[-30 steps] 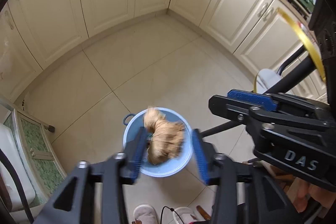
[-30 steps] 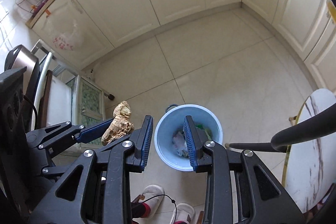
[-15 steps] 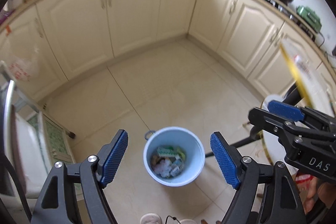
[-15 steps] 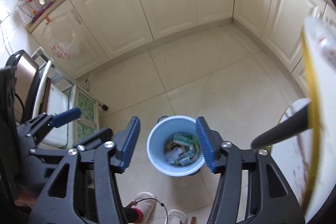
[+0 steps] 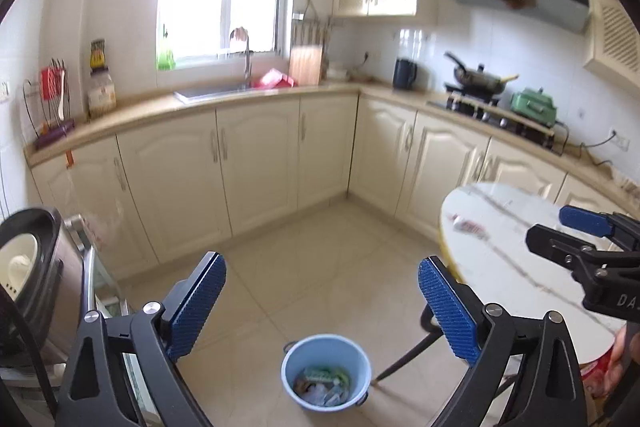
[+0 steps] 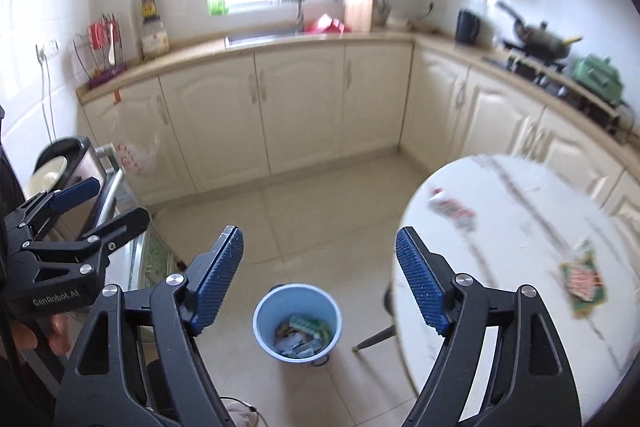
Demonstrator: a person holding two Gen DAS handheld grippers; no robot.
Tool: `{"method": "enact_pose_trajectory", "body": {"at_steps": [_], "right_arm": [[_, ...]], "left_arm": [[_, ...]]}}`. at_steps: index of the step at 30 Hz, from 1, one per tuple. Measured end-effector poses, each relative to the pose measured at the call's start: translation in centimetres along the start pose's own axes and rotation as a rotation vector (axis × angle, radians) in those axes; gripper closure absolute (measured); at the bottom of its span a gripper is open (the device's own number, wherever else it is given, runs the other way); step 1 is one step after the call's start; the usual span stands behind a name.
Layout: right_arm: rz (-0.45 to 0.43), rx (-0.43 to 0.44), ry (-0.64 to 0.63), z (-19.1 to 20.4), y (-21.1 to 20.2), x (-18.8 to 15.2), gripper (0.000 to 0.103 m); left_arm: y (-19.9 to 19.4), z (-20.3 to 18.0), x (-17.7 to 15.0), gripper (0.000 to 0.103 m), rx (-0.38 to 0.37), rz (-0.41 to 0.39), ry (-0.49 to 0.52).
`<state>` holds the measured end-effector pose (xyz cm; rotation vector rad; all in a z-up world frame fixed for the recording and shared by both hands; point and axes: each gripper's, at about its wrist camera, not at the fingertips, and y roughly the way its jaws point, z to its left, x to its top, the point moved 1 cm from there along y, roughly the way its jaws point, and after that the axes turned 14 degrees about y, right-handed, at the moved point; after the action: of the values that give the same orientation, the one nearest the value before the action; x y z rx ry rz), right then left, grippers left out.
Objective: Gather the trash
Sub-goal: 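Withdraw both tools from the bucket back toward the table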
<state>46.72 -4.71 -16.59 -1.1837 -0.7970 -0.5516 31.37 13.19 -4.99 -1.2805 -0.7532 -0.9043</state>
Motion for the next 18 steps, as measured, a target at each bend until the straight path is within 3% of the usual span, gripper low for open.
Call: {"method": "enact_pose_trajectory", "body": {"at_steps": [2, 3, 6, 12, 18], "right_arm": [[-0.065, -0.025, -0.006, -0.2, -3.7, 0.5, 0.008], [-0.107, -0.041, -0.01, -0.3, -5.9, 0.6, 0.004], [-0.193, -0.082, -0.012, -0.5, -11.2, 1.2, 0.003], [-0.333, -0.15, 0.019, -1.9, -20.3, 0.6, 0.0], [-0.411, -0.223, 0.066, -3.5, -26.2, -0.7, 0.0]], "left_arm": [[-3.3, -2.0, -0.9, 0.005, 0.01, -0.05, 0.017], [-4.7, -2.6, -1.0, 0.003, 0.017, -0.071, 0.026], [-8.9, -4.8, -1.4, 0.001, 0.022, -0.133, 0.043], [-15.8, -8.9, -5.8, 0.001, 0.029, -0.199, 0.047], [-23.3, -10.5, -9.2, 0.001, 0.014, -0.277, 0.055]]}}
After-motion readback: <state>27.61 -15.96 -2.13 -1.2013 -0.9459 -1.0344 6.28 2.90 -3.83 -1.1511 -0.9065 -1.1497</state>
